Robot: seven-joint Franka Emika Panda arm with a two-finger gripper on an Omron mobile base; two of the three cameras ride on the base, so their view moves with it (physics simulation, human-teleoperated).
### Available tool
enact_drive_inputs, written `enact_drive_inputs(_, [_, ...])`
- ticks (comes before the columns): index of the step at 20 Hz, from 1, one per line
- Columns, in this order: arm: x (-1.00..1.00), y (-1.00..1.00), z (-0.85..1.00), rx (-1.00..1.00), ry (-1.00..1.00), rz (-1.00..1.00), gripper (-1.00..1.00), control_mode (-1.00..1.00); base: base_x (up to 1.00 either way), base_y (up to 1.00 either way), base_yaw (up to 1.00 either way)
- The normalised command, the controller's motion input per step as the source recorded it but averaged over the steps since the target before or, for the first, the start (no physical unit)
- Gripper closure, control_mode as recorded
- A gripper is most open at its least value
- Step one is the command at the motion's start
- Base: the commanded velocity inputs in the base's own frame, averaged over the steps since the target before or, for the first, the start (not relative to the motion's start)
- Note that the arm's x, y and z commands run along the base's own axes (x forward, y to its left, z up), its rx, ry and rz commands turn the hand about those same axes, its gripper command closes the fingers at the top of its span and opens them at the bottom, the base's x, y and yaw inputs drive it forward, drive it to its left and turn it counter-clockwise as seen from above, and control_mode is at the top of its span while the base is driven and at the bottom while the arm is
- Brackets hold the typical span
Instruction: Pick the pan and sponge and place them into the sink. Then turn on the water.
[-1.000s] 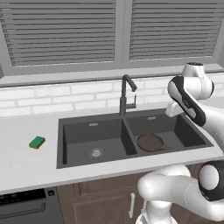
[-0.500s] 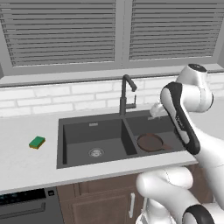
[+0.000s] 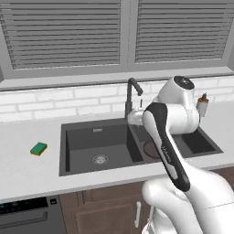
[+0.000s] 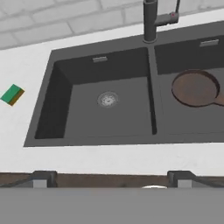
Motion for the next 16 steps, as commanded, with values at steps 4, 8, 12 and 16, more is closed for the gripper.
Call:
enact_drive_inputs(4, [0.0, 1.0, 0.37, 0.13, 0.02, -0.07, -1.0, -1.0, 0.0, 0.0, 0.0])
enact_drive_inputs(8, [0.1, 1.0, 0.1, 0.07, 0.14, -0.05, -1.0, -1.0, 0.0, 0.0, 0.0])
enact_drive_inputs(12, [0.09, 1.0, 0.0, 0.0, 0.24, 0.0, -1.0, -1.0, 0.0, 0.0, 0.0])
enact_drive_inputs(16, [0.03, 1.0, 0.0, -0.07, 0.03, -0.02, -1.0, -1.0, 0.0, 0.0, 0.0])
